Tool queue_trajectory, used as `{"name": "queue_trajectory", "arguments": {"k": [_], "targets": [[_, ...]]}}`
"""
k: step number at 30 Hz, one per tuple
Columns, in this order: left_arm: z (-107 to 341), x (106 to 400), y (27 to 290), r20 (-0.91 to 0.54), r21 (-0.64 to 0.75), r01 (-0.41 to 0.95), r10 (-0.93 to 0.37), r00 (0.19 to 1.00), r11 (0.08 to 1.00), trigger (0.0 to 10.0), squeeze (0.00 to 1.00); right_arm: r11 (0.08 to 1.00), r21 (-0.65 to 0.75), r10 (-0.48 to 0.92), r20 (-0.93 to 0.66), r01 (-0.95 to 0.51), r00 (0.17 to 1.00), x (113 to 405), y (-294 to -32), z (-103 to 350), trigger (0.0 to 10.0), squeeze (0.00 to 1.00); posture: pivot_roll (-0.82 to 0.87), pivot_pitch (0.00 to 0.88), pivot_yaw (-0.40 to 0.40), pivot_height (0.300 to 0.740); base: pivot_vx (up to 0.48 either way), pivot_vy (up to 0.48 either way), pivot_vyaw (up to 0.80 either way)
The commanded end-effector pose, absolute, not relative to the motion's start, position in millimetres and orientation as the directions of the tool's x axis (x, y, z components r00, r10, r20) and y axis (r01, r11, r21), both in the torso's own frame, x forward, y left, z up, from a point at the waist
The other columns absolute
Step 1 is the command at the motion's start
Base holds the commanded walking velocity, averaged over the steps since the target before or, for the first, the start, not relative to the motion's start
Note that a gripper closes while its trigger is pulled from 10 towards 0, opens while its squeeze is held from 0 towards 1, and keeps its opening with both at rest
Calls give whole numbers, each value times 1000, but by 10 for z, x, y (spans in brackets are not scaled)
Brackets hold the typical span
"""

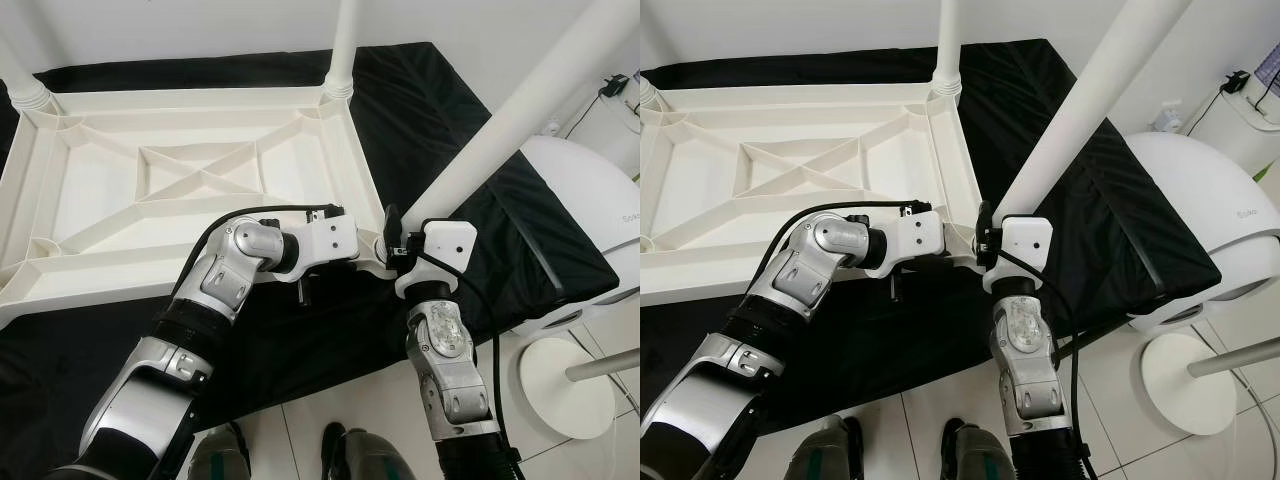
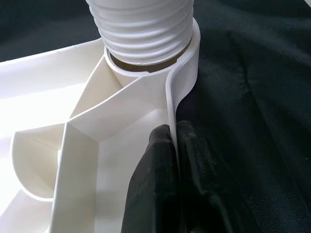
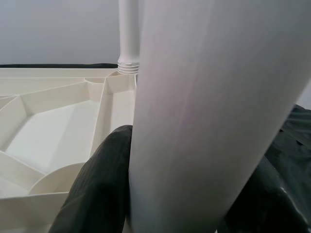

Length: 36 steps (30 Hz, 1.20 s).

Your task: Building children table

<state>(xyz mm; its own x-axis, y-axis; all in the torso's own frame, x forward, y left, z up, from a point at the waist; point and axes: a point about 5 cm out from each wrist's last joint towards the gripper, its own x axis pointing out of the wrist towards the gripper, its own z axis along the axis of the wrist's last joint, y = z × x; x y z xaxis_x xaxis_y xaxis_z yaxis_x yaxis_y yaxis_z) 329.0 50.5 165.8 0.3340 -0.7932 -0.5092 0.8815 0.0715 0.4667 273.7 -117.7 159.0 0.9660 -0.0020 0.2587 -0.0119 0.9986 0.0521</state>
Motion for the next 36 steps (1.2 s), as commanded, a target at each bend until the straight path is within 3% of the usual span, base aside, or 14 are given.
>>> {"name": "queue_trajectory", "arguments": {"k": [1,3,5,6,7,12,14,20,36], "targets": [[1520,3425,713,-469,551,788,-680,564,274,10000,0,998,38,-54,141,50,989,2728,-1354,1345,0,0,-11,148,-50,740,0,0,0],[1520,3425,713,-469,551,789,-680,563,273,10000,0,999,42,-30,135,25,990,2738,-1356,1340,0,0,-11,147,-50,740,0,0,0],[1520,3425,714,-469,551,789,-680,563,272,10000,0,998,40,33,129,-39,991,2756,-1346,1340,4392,0,-12,146,-49,740,0,0,0],[1520,3425,714,-469,551,789,-680,563,272,10000,0,998,40,33,129,-39,991,2756,-1346,1340,4392,0,-12,146,-49,740,0,0,0],[1519,3423,713,-470,551,789,-681,562,271,10000,0,996,52,68,117,-75,991,2773,-1351,1335,10000,0,-13,145,-50,740,0,0,0],[1516,3420,711,-470,551,790,-681,561,270,10000,0,994,34,99,112,-104,989,2796,-1370,1335,10000,0,-15,143,-50,740,0,0,0],[1509,3411,697,-469,550,791,-684,559,269,10000,0,980,-8,201,97,-201,975,2862,-1448,1361,10000,0,-16,135,-53,740,0,0,0],[1499,3401,682,-467,548,792,-687,557,270,10000,0,951,-80,305,54,-300,951,2956,-1611,1394,10000,0,-15,128,-53,740,0,0,0],[1502,3404,678,-468,553,790,-686,558,265,10000,0,854,-187,474,-108,-486,874,3080,-1824,1387,10000,0,-11,116,-53,740,0,0,0]]}}
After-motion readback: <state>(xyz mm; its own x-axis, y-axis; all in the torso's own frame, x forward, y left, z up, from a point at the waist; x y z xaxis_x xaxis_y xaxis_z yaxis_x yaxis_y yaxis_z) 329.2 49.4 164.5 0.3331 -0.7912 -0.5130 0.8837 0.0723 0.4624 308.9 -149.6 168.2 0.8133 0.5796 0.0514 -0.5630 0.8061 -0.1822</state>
